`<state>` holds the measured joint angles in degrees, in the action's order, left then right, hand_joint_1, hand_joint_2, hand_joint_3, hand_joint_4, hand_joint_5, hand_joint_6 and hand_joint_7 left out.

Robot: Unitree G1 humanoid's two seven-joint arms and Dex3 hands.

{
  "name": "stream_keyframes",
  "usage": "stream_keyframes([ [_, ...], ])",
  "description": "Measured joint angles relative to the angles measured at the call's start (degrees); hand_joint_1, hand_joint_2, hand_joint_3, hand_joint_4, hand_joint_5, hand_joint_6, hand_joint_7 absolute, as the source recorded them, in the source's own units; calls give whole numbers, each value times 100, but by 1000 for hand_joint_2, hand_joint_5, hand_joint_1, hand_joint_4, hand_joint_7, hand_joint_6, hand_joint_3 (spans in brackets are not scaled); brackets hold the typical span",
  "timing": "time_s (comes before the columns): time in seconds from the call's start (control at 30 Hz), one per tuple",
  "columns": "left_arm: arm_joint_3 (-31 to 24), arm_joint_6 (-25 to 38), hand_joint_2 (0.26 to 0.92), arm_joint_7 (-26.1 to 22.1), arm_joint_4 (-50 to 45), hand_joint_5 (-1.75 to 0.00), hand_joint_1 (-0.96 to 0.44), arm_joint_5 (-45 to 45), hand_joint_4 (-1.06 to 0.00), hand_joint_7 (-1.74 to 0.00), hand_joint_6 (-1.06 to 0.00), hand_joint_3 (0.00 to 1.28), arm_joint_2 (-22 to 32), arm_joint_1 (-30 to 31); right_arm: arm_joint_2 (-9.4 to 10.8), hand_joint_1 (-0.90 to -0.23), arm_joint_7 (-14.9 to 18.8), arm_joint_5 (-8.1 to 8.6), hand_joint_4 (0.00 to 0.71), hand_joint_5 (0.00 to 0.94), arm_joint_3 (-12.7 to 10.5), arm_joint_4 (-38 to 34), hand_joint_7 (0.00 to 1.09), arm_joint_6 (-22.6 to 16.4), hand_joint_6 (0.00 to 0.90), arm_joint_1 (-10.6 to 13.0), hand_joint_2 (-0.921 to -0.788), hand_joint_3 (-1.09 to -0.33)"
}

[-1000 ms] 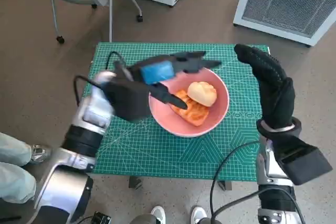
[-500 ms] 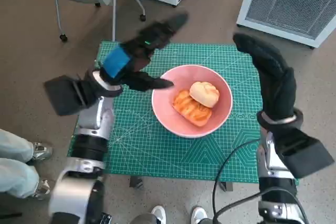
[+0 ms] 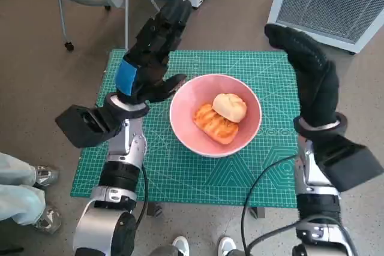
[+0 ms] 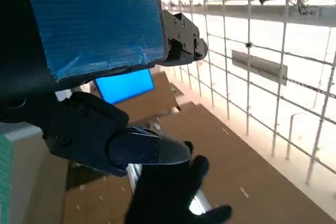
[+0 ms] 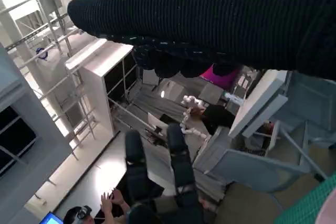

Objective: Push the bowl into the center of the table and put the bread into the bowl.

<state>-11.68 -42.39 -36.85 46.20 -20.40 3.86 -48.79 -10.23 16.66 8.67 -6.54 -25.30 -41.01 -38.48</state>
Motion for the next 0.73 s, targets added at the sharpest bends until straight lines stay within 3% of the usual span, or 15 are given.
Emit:
stream_keyframes([
  [0.73,-45,-110,921,92,33,0,-668,18,-52,0,-162,425,40,95,-4,-727,5,-5,126,0,17,-23,429,106,-1,-96,-921,-790],
])
